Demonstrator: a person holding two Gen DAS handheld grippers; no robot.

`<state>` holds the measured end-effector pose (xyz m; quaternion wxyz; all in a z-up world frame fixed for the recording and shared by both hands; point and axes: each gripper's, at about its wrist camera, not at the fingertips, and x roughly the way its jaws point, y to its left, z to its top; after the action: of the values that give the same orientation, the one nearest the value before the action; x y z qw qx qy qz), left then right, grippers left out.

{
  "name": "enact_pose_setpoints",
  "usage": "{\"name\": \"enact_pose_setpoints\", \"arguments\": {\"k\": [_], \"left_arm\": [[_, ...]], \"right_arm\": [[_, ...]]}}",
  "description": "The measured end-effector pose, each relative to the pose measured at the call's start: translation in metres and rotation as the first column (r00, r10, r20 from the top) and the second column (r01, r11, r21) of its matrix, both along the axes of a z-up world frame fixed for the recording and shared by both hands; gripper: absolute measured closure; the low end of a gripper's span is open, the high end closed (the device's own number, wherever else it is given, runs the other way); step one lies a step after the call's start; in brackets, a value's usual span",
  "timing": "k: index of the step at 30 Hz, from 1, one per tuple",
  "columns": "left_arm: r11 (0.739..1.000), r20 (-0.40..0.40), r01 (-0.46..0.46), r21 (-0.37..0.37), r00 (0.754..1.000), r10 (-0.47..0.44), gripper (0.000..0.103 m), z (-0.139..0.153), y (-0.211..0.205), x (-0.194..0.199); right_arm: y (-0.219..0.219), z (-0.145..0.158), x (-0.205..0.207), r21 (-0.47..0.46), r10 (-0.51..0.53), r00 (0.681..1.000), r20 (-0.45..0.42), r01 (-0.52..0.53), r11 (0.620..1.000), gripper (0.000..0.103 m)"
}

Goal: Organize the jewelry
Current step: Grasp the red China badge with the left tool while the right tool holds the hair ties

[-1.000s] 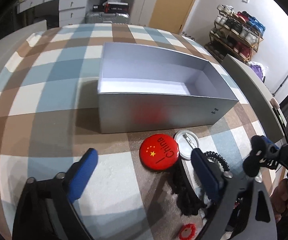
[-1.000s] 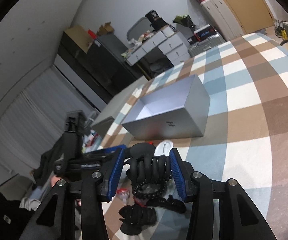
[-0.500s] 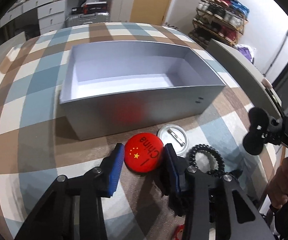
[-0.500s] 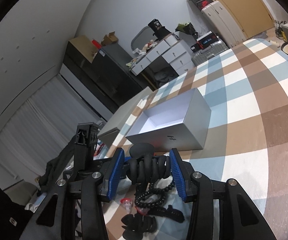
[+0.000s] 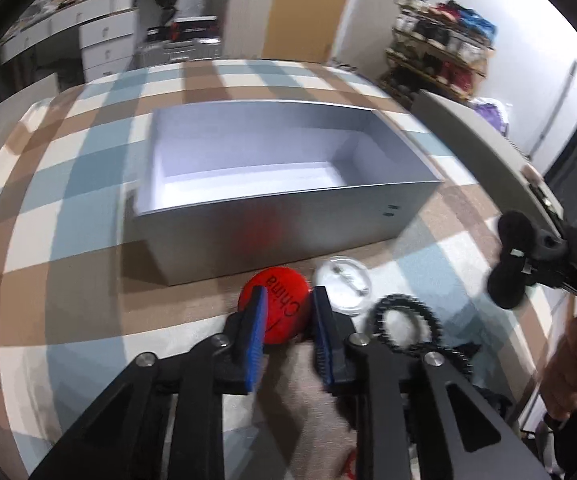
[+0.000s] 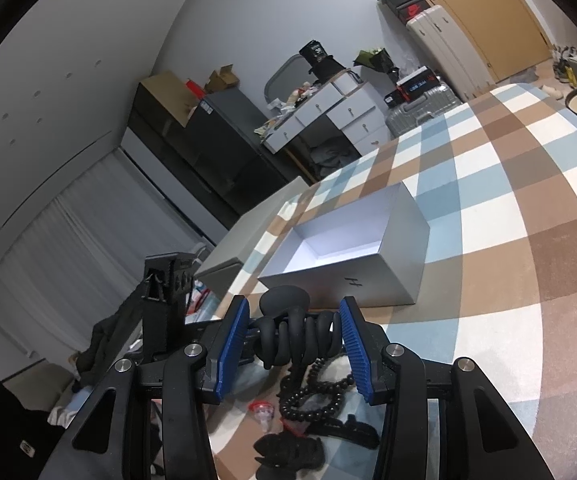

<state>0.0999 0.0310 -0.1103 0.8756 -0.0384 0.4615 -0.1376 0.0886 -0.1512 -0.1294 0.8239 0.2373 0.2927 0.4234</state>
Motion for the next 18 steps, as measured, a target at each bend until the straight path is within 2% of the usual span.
{"name": "enact_pose_setpoints", "arguments": {"k": [1, 4, 6, 9, 15, 17, 18], "left_arm": [[1.0, -0.008, -0.007, 0.005, 1.0, 0.007, 0.073, -0.001, 0.0, 0.0], [1.0, -0.009, -0.021, 0.013, 1.0, 0.021, 0.064, -0.003, 0.002, 0.001], [0.999, -0.006, -0.034, 0.031, 0.999, 0.034, 0.052, -0.004, 0.004, 0.003], [0.999, -0.006, -0.028, 0.026, 1.0, 0.028, 0.049, -0.006, 0.006, 0.005], [1.0, -0.026, 0.018, -0.007, 1.0, -0.018, 0.051, -0.007, 0.012, 0.009], [1.0, -0.014, 0.018, 0.025, 1.0, -0.017, 0.051, -0.006, 0.014, 0.005], [0.999, -0.015, 0.012, 0.037, 1.0, -0.011, 0.054, -0.007, 0.016, 0.004]], "right_arm": [[0.001, 0.001, -0.001, 0.0, 0.004, 1.0, 0.004, -0.004, 1.0, 0.057], [0.003, 0.004, -0.002, -0.007, 0.007, 1.0, 0.015, -0.007, 1.0, 0.057], [0.004, 0.004, -0.002, -0.002, 0.008, 1.0, 0.014, -0.007, 1.0, 0.057], [0.004, 0.004, -0.002, -0.005, 0.007, 1.0, 0.011, -0.007, 1.0, 0.057], [0.004, 0.004, -0.003, -0.003, 0.01, 1.0, 0.01, -0.01, 1.0, 0.057], [0.005, 0.005, -0.003, -0.001, 0.013, 1.0, 0.009, -0.013, 1.0, 0.057], [0.005, 0.005, -0.004, -0.001, 0.013, 1.0, 0.012, -0.013, 1.0, 0.057]]}}
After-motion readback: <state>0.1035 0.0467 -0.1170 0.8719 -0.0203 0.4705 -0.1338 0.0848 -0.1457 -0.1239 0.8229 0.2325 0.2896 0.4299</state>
